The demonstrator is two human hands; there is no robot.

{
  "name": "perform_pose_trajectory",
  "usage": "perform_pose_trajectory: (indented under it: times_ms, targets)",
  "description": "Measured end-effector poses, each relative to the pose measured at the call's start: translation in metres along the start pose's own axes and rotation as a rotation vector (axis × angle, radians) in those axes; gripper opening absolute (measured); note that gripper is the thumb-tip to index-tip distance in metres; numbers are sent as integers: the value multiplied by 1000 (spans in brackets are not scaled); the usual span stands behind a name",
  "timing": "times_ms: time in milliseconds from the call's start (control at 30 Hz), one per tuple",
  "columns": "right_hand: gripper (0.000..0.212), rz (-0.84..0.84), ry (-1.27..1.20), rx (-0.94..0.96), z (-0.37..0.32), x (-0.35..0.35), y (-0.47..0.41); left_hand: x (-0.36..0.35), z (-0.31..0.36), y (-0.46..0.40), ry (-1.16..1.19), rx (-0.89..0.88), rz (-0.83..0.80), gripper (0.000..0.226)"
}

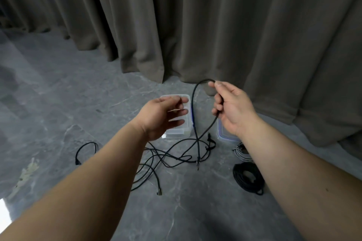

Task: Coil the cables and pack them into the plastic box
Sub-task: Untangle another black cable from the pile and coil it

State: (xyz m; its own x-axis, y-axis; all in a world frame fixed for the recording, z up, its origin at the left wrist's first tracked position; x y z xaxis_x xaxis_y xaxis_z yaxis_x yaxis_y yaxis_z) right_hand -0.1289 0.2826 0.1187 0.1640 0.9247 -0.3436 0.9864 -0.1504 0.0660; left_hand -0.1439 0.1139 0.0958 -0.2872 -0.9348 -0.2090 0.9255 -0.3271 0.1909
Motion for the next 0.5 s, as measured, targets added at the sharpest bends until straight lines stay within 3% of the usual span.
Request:
perform_pose_trajectory:
  times_ms: [100,167,267,367,500]
  targets:
    - [20,-32,-61,-43,1,1,1,-2,7,-4,-105,-76,84,17]
    - [20,-105,-99,-69,-2,-4,2,-3,6,-7,-240,-130,136,28]
    - [20,-170,-111,-85,-7,-8,4,-13,4,-6,-350,-165,95,35]
    - [19,-73,-145,-71,-6,4,-1,-18,-2,-6,-331,-91,60,18]
    - [20,156,-218,-12,-9,33,-9,-8,-21,-5,-274,47,0,20]
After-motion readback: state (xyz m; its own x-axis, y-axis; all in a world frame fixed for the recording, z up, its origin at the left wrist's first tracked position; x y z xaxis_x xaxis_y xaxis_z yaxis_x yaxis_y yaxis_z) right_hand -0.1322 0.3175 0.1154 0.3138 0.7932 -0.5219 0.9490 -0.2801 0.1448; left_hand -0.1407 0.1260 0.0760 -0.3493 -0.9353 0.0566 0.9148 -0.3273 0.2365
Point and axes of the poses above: each hand's wrist, its own y-axis away from the middle knuckle, its own x-axis out of the back of the hand, z = x × y, the point moved 6 cm from there along -y, towards the middle knuckle, and after that the axes turned 1 degree about -x, right-handed, at the moved point
